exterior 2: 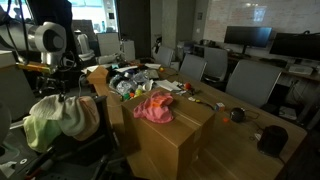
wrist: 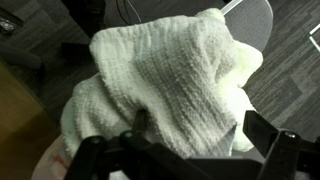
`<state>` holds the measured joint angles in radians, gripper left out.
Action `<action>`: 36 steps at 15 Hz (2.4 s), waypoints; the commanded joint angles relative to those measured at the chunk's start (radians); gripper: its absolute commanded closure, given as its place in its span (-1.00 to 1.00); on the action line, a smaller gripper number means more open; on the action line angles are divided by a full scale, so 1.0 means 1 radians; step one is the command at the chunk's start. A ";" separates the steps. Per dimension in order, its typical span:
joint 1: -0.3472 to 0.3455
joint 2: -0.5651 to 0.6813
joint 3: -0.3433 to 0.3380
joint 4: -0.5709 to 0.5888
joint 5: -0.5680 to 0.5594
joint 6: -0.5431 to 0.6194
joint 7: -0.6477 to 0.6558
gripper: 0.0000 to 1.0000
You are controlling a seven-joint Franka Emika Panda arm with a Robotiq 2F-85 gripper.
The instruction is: Move the pink shirt, the green towel and the peach shirt on the top of the box respectively
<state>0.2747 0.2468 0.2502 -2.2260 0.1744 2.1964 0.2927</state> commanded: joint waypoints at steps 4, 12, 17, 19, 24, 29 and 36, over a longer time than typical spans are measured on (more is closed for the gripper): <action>0.033 0.073 0.009 0.005 0.029 0.082 0.019 -0.87; 0.042 0.088 -0.005 0.028 0.005 0.052 0.068 0.37; 0.045 0.081 -0.008 0.030 -0.003 0.046 0.103 1.00; 0.044 0.076 -0.012 0.031 -0.007 0.040 0.116 0.94; 0.028 0.027 -0.029 0.017 -0.003 0.005 0.139 0.94; 0.001 -0.116 -0.056 -0.005 -0.003 -0.068 0.147 0.94; -0.077 -0.291 -0.099 0.070 -0.026 -0.296 0.152 0.94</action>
<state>0.2308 0.0237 0.1617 -2.1940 0.1692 1.9987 0.4276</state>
